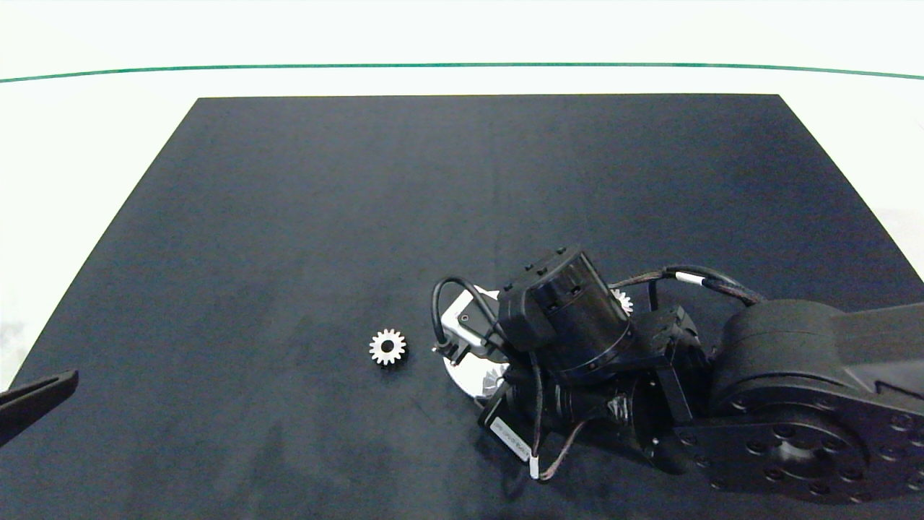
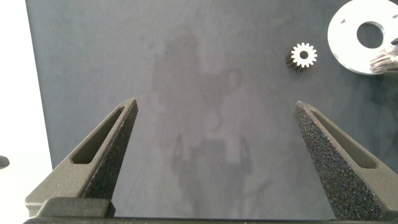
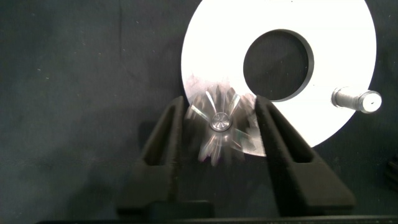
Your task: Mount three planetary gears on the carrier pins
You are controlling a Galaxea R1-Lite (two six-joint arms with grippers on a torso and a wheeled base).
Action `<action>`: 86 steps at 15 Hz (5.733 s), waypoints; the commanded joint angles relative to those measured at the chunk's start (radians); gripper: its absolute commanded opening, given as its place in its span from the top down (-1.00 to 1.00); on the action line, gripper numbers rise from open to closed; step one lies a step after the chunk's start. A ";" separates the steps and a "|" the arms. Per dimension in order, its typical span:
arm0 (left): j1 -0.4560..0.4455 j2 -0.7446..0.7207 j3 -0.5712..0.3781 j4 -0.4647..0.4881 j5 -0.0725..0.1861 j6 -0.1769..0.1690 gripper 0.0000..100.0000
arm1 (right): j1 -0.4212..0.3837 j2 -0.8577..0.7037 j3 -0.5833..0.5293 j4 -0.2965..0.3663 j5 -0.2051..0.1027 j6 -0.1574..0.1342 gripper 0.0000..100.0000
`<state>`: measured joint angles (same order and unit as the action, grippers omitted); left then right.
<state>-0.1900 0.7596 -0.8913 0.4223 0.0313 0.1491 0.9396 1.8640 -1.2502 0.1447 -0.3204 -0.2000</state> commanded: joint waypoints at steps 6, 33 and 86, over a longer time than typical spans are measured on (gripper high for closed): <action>0.000 -0.003 -0.002 0.001 0.001 0.001 -1.00 | -0.027 -0.160 0.068 0.038 -0.002 0.005 -1.00; -0.006 -0.008 -0.005 0.021 -0.001 0.001 -1.00 | -0.453 -0.267 0.322 -0.200 0.063 0.033 -1.00; -0.003 -0.006 -0.014 0.021 0.001 0.001 -1.00 | -0.443 -0.057 0.000 0.039 0.104 0.042 0.44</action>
<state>-0.1932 0.7528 -0.9053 0.4406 0.0317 0.1496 0.4964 1.8053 -1.2502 0.1832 -0.2145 -0.1566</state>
